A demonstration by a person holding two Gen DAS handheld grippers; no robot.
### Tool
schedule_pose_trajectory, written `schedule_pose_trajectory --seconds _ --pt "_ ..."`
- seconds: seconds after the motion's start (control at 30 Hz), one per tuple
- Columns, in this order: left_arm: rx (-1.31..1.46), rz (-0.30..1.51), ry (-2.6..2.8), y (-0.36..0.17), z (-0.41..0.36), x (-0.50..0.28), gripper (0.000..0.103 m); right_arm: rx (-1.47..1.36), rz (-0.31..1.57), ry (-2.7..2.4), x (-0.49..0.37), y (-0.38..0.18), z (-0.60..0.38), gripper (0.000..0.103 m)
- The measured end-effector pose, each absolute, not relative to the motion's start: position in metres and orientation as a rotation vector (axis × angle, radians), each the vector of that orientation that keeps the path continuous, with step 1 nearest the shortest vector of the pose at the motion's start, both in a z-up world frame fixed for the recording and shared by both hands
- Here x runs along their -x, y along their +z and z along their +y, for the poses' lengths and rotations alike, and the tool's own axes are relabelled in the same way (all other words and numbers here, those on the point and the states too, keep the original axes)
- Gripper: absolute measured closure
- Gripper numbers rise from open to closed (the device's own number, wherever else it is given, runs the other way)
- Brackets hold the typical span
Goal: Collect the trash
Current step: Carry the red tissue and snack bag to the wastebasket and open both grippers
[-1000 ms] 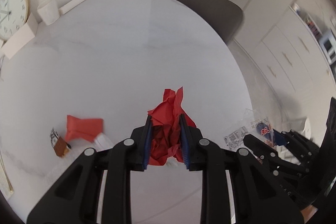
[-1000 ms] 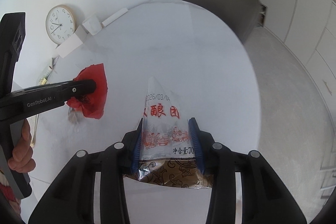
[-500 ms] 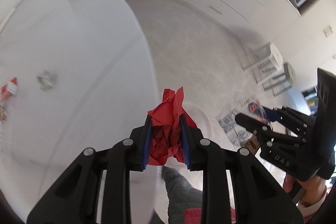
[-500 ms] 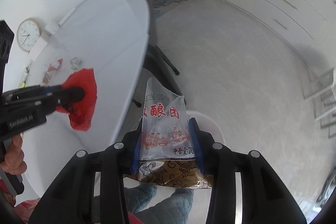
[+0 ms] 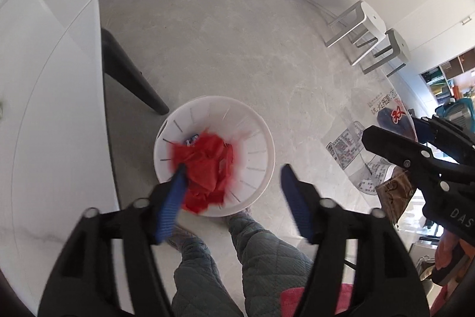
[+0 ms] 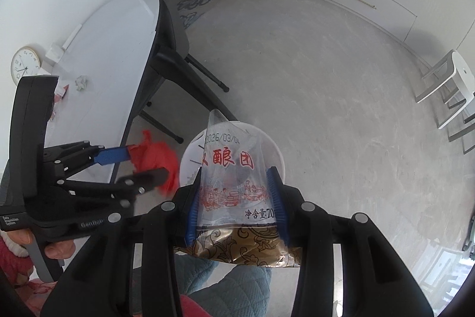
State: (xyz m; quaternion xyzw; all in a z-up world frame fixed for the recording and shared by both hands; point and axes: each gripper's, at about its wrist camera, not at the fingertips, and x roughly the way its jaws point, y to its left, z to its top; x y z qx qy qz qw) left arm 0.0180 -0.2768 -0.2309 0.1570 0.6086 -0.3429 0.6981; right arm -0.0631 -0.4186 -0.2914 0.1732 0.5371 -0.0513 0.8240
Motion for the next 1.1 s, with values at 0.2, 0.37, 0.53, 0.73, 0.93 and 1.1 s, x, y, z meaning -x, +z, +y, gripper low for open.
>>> schedule_pose_trajectory --seconds 0.2,0.37,0.53,0.73,0.93,1.1 --pt "-0.381 1.316 -0.747 -0.218 -0.284 -0.014 0.014 -0.366 1.131 -0.094 0.07 -0.289 -0.43 0.06" --pt "-0.377 1.296 -0.707 -0.208 -0.277 -0.02 0.012 -0.362 1.114 -0.09 0.072 -0.285 -0.431 0.06" --pt "-0.351 1.28 -0.681 -0.194 -0.261 -0.025 0.012 -0.36 1.109 -0.078 0.067 -0.288 -0.428 0.06" --pt "-0.338 1.252 -0.647 -0.177 -0.238 -0.025 0.012 -0.356 1.14 -0.036 0.049 -0.311 -0.419 0.059" --pt "-0.319 1.25 -0.6 -0.169 -0.211 -0.025 0.012 -0.367 1.222 0.034 0.022 -0.358 -0.401 0.058" --pt "-0.293 1.264 -0.56 -0.169 -0.191 -0.027 0.012 -0.319 1.28 0.065 0.01 -0.385 -0.379 0.028"
